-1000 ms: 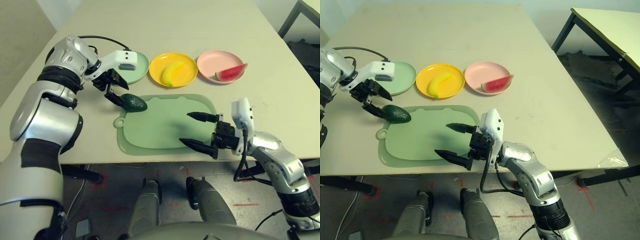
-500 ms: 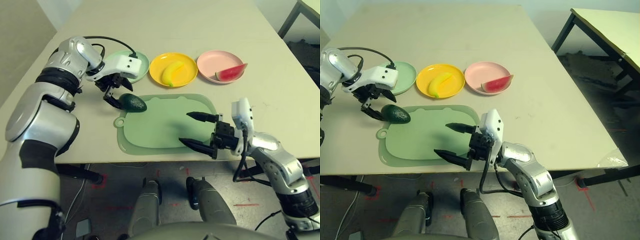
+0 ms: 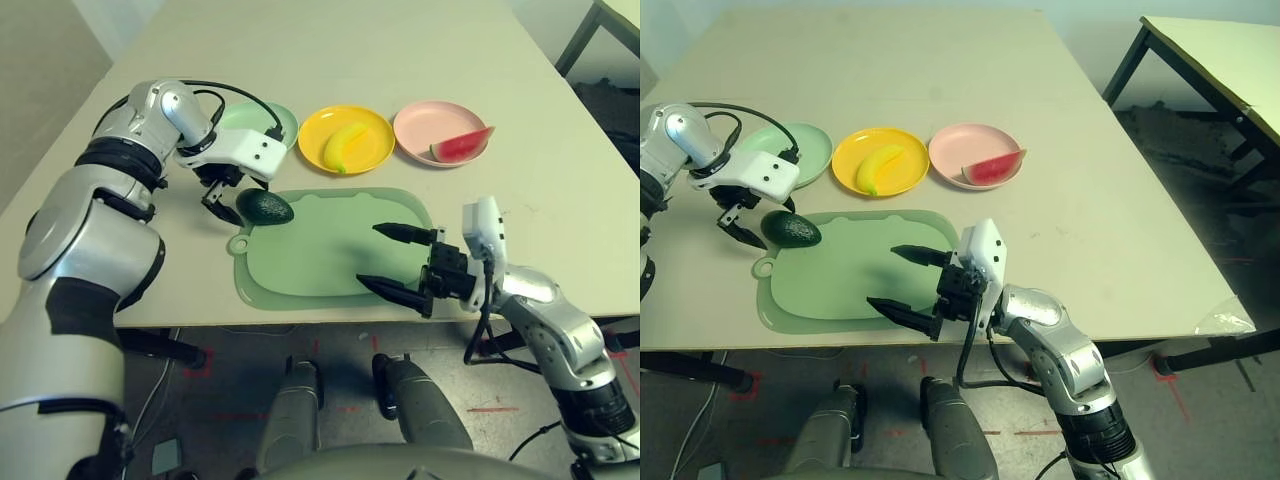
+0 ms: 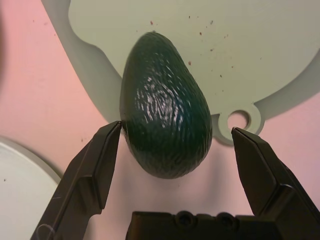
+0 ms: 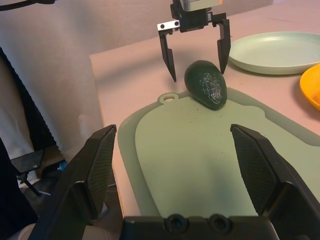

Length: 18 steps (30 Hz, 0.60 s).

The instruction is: Place the fruits into color-matched plates.

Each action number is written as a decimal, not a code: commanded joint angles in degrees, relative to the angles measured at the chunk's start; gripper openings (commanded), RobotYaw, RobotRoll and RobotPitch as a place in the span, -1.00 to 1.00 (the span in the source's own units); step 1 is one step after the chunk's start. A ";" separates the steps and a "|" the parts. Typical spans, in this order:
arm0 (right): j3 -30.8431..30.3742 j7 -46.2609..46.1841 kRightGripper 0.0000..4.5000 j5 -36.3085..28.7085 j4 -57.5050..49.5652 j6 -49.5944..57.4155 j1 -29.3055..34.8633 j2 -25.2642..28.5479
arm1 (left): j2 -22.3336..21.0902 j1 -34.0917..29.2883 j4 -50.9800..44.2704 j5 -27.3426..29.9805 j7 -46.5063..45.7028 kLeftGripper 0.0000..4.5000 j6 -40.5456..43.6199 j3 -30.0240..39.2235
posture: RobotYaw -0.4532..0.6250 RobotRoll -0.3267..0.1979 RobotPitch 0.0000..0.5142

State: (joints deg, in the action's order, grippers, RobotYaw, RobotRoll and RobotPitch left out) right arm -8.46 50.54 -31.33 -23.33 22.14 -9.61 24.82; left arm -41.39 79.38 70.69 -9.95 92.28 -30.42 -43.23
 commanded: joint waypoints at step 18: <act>-1.44 -0.32 1.00 0.50 -1.25 -0.43 1.23 -0.16 | 3.04 0.77 2.62 -7.51 0.22 0.99 13.80 8.76 | -0.68 0.25 -0.22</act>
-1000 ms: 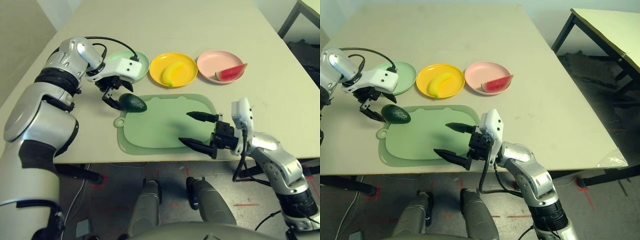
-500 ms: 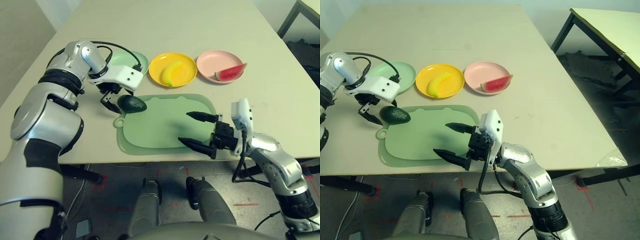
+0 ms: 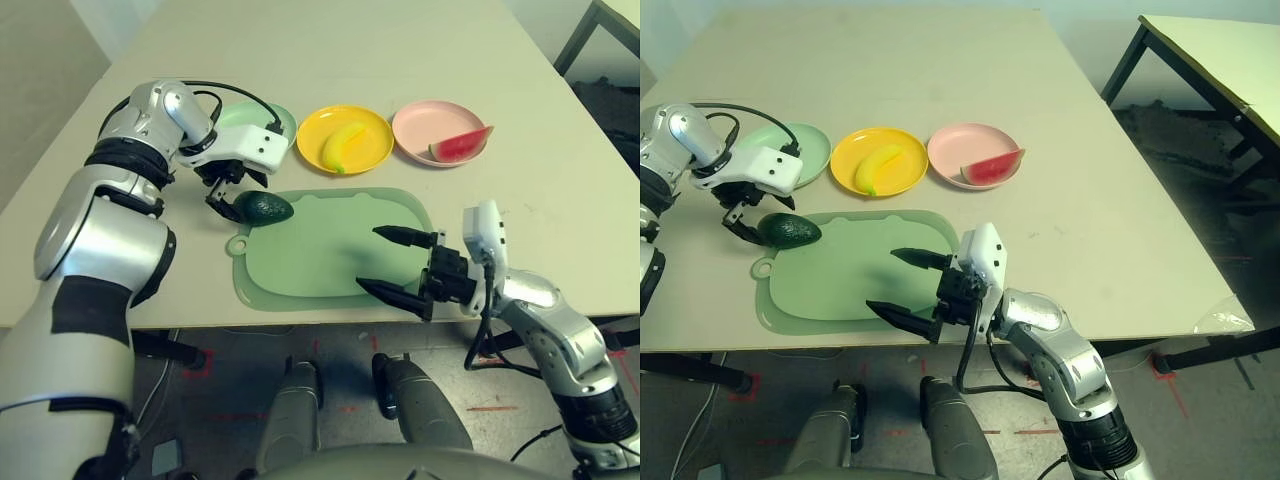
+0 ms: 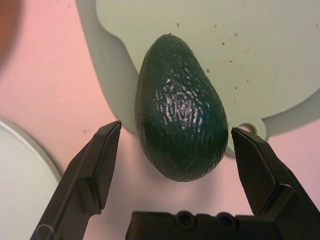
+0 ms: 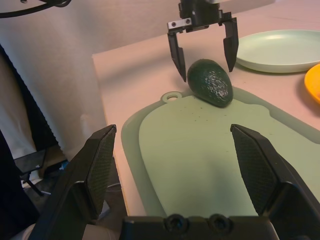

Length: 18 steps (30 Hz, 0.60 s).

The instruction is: Place the fruits into color-matched plates.

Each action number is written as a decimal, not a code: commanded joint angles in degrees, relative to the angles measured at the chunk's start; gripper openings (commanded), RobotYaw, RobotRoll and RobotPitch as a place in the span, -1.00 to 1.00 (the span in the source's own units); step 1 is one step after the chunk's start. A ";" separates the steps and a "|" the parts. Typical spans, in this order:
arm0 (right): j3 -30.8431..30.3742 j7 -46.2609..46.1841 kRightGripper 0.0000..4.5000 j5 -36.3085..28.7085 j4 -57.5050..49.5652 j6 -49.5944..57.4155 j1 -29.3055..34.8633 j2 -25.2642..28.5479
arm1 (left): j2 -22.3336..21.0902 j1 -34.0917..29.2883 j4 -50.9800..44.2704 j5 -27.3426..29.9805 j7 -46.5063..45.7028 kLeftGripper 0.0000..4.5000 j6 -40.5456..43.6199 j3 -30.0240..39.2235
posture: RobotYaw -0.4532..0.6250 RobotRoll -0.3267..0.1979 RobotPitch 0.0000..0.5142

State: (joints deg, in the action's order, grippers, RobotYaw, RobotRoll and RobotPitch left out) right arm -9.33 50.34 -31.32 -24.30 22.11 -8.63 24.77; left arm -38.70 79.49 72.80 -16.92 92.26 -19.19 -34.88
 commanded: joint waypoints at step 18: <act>-0.40 -0.53 1.00 0.16 -0.88 -0.21 0.41 0.37 | 1.79 -1.66 -1.04 -1.91 0.24 0.99 6.52 2.47 | -0.70 0.25 -0.21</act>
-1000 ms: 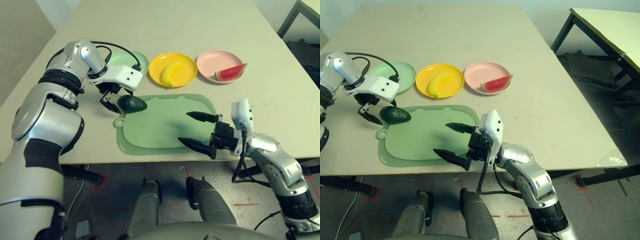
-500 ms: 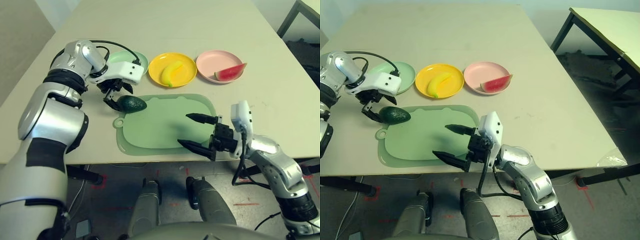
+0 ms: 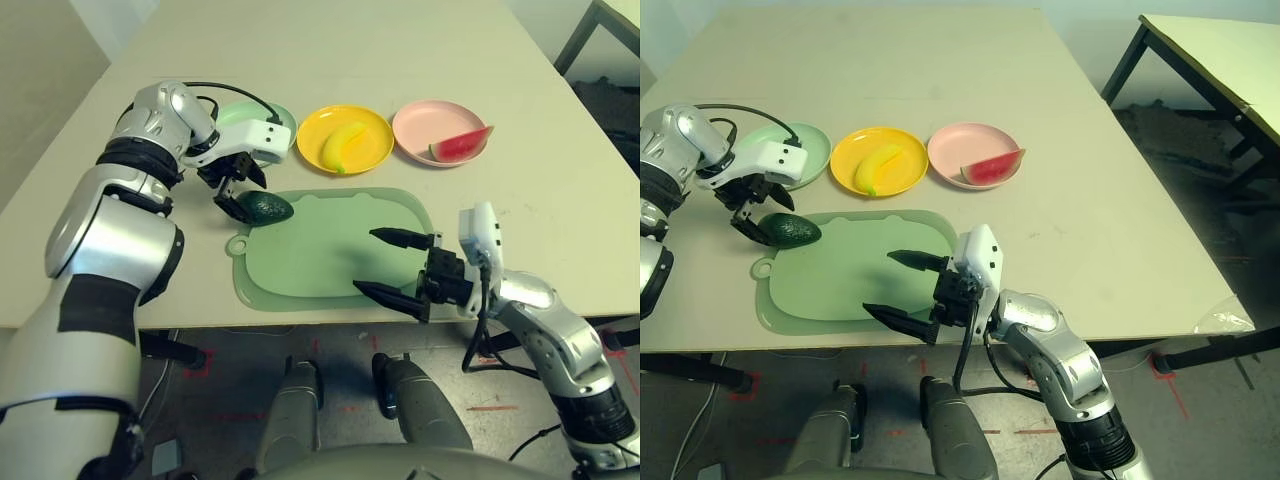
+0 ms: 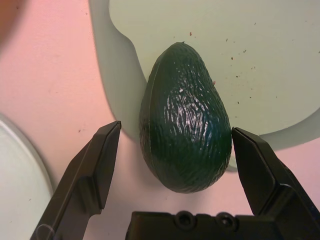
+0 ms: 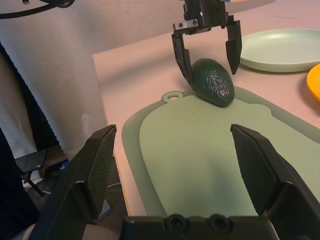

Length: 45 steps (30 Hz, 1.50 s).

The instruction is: Place the fruits into color-matched plates.

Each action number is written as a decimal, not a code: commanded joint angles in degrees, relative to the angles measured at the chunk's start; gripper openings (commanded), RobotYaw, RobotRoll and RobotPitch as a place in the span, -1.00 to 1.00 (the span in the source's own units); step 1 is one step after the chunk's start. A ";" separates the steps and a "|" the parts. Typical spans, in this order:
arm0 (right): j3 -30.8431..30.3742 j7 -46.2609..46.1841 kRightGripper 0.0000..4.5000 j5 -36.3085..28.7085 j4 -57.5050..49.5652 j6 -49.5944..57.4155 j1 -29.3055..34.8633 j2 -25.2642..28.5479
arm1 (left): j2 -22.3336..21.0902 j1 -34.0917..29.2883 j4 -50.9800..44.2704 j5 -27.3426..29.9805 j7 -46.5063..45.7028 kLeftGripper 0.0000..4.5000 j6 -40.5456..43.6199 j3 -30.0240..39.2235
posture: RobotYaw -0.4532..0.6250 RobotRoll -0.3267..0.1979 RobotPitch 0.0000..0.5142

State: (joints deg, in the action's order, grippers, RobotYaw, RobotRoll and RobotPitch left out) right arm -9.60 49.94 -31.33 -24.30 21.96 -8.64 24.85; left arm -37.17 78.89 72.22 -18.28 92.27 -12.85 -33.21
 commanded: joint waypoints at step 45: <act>0.43 -1.68 1.00 -0.87 -3.07 1.73 -0.60 0.77 | 1.35 -2.59 0.25 -4.27 0.23 0.40 -0.84 3.31 | -0.74 0.25 -0.20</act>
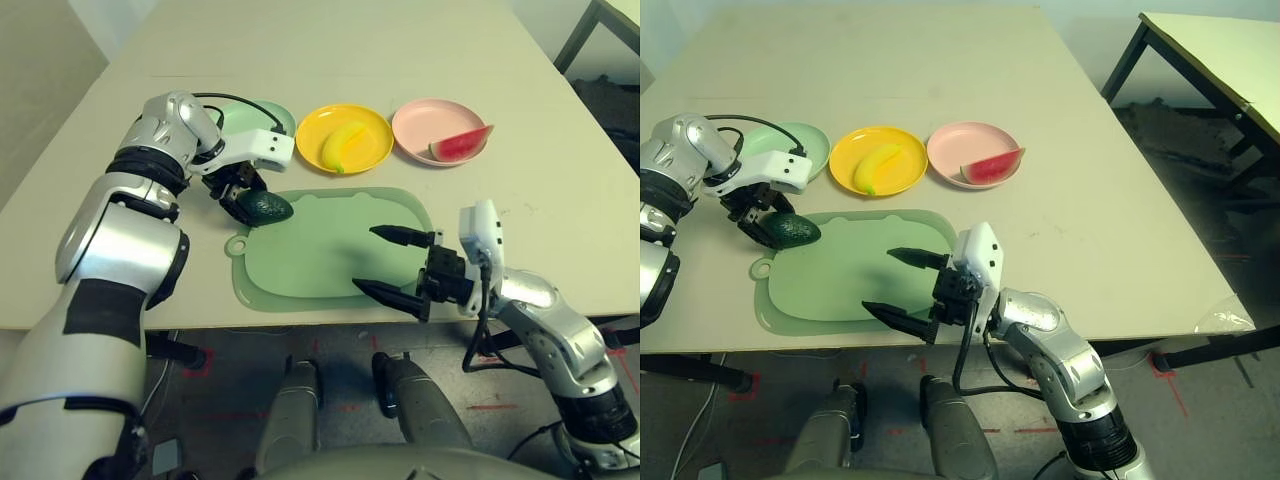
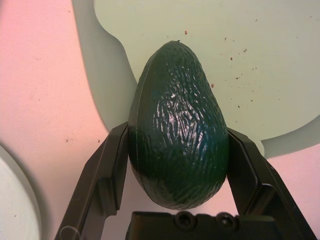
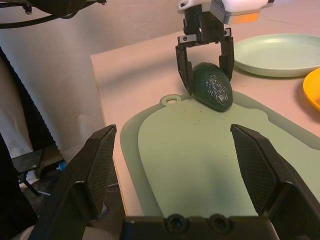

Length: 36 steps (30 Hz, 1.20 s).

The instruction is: Place the fruits into color-matched plates.

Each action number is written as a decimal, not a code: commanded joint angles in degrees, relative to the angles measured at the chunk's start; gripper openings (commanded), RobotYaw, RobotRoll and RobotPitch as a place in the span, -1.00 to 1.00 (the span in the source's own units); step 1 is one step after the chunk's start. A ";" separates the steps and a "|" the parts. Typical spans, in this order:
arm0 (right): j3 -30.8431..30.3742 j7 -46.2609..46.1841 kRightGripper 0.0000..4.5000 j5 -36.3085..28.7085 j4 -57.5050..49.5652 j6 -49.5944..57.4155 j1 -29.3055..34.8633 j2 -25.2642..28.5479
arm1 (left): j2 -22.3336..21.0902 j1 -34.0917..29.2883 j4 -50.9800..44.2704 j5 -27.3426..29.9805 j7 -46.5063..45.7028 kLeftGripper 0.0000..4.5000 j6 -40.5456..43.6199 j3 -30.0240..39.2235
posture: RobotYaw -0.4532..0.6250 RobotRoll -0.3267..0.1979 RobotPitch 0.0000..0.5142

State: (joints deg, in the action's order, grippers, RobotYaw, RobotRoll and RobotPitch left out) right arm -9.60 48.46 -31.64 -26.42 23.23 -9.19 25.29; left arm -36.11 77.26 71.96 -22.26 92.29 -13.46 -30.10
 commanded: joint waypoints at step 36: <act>5.16 -8.17 1.00 4.05 3.53 -3.33 0.50 -2.15 | -3.98 1.50 5.93 -1.00 -36.62 0.40 5.71 8.43 | -0.66 0.25 -0.07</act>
State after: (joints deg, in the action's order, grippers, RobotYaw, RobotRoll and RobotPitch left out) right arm -4.84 40.53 -27.59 -21.82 19.62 -9.78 22.88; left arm -40.15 79.52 76.75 -22.22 58.74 -7.19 -22.31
